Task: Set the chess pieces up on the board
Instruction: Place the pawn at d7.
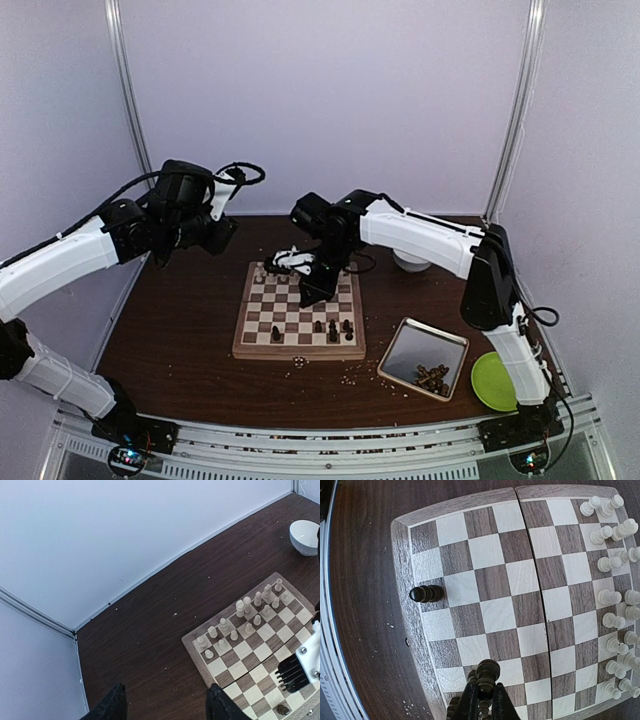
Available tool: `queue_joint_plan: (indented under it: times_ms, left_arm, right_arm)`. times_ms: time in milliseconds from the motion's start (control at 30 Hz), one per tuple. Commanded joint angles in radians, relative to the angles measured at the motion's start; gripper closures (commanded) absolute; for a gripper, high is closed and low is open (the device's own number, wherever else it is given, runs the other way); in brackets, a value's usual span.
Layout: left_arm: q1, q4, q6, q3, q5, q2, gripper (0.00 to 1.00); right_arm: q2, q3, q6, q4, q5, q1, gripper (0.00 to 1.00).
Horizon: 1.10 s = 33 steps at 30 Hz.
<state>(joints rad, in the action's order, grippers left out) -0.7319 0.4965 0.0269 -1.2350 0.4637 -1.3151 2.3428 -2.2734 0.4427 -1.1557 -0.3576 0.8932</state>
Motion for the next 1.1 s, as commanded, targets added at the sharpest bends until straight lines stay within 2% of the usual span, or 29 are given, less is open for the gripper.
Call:
queue_joint_plan:
  times_ms: [0, 1067]
  left_arm:
    - [0.006, -0.019, -0.007, -0.007, 0.013, 0.023, 0.45]
    - [0.006, -0.019, 0.001, -0.006, -0.004, 0.036, 0.45]
  right_arm:
    - [0.031, -0.014, 0.013, -0.017, 0.058, 0.023, 0.99]
    - [0.107, -0.017, 0.026, -0.032, 0.116, 0.064, 0.96]
